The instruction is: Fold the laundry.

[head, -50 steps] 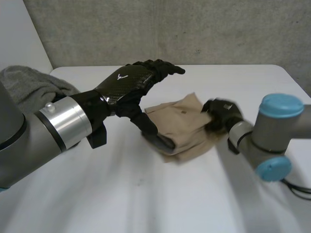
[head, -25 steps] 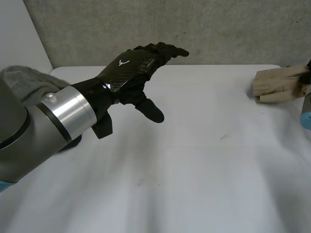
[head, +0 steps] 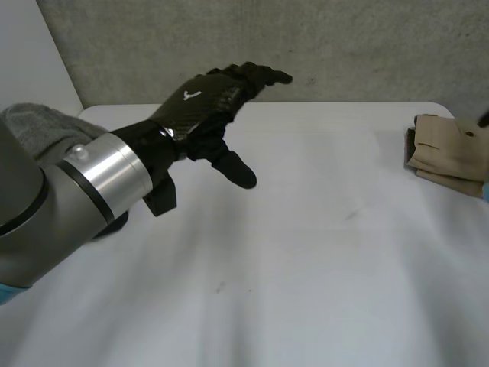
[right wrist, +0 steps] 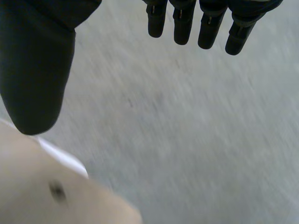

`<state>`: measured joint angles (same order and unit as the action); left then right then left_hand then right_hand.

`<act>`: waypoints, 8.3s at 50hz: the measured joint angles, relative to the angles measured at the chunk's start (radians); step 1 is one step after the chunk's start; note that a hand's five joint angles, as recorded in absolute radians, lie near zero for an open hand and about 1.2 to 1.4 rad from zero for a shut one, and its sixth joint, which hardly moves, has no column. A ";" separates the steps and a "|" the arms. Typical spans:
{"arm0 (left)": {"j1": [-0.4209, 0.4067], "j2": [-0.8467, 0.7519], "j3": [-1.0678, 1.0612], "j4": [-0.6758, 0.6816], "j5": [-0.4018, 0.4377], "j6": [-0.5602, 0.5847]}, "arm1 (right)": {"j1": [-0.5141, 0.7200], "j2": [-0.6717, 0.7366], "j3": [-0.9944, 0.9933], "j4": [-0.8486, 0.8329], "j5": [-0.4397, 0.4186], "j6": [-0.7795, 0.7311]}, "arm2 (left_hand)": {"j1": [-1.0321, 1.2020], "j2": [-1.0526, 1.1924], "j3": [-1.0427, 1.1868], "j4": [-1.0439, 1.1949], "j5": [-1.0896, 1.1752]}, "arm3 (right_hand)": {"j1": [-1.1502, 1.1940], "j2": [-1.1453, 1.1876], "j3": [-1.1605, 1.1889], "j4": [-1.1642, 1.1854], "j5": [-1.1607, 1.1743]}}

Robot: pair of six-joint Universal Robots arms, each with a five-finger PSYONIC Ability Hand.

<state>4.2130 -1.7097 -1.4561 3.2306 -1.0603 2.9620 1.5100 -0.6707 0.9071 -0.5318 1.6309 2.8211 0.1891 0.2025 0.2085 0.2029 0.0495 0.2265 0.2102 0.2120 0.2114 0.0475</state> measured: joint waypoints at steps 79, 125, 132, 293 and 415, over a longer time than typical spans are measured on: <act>-0.061 -0.252 0.007 0.070 -0.416 0.153 | 0.246 -0.598 0.688 0.318 -0.323 -0.042 | -0.002 0.004 0.005 -0.001 -0.001 | 0.000 0.000 0.000 0.000 0.000; 0.175 -0.403 -0.123 0.172 -0.239 0.394 | 0.336 -0.756 0.854 0.738 -0.362 -0.392 | 0.203 0.188 0.181 0.190 0.171 | 0.273 0.286 0.288 0.293 0.286; 0.137 -0.509 -0.019 0.170 -0.240 0.414 | 0.323 -0.732 0.951 0.621 -0.363 -0.421 | 0.204 0.189 0.183 0.190 0.171 | 0.268 0.275 0.276 0.273 0.247; 0.262 -0.152 -0.105 -0.006 -0.231 0.268 | 0.349 -0.494 0.263 0.714 -0.389 -0.059 | 0.025 0.024 0.024 0.018 0.004 | 0.876 0.960 0.969 0.983 0.925; 0.236 -0.366 -0.210 -0.095 -0.302 0.248 | 0.152 -0.064 -0.005 0.997 -0.397 -0.191 | 0.546 0.507 0.500 0.507 0.483 | 0.312 0.328 0.328 0.331 0.320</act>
<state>4.4491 -2.0760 -1.6661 3.1354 -1.3618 3.2095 1.6619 -0.7345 0.9019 0.4652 1.2338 2.6305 0.7355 0.7090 0.7081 0.7101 0.5326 0.5381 0.5380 0.5399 0.5428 0.3676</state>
